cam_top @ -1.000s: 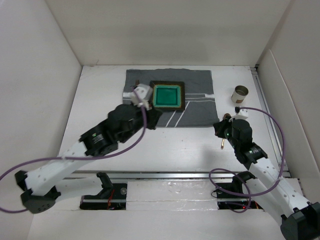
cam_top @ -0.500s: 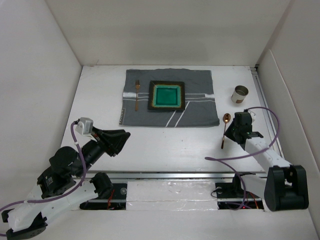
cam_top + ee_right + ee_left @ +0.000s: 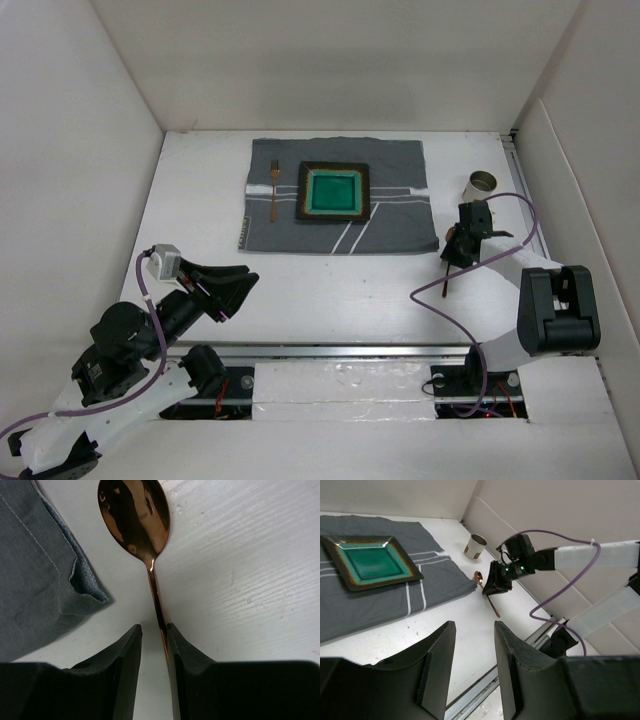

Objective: Set the dinner table for one person

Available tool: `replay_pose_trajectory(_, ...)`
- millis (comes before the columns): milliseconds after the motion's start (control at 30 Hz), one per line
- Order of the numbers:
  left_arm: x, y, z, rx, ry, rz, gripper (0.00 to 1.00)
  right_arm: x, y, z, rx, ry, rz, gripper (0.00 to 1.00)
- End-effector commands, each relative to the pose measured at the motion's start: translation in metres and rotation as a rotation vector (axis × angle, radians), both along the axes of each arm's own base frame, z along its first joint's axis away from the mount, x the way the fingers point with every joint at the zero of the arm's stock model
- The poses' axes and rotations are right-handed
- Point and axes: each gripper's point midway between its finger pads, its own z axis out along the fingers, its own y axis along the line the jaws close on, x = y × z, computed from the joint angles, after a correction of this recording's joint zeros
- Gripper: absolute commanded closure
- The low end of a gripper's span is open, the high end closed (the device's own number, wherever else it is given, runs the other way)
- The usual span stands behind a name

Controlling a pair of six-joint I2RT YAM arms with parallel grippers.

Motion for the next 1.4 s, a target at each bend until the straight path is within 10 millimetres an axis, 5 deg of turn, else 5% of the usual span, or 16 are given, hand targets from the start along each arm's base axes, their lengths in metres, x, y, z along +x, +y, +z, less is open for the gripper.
replay_pose_trajectory(0,-0.005,-0.004,0.012,-0.027,-0.050,-0.038,0.66,0.015,-0.007,0.012,-0.029,0.000,0.002,0.67)
replay_pose_trajectory(333,-0.007,-0.001,0.013,-0.036,-0.056,-0.036,0.66,0.018,-0.016,0.008,-0.027,0.075,0.002,0.73)
replay_pose_trajectory(500,-0.006,-0.001,0.014,-0.034,-0.062,-0.033,0.66,0.004,-0.034,-0.010,-0.084,0.212,0.006,0.74)
replay_pose_trajectory(900,-0.006,-0.001,0.014,-0.032,-0.066,-0.033,0.66,0.000,-0.036,-0.024,-0.100,0.277,0.036,0.72)
replay_pose_trajectory(1067,-0.005,0.000,0.013,-0.033,-0.064,-0.026,0.66,-0.003,-0.036,-0.030,-0.099,0.318,0.037,1.00)
replay_pose_trajectory(1233,-0.003,0.002,0.013,-0.037,-0.060,-0.010,0.66,0.010,-0.028,-0.006,-0.117,0.241,0.065,1.00)
replay_pose_trajectory(1367,0.001,-0.002,0.008,-0.016,-0.042,-0.004,0.66,0.032,0.000,0.059,-0.182,0.056,0.113,1.00)
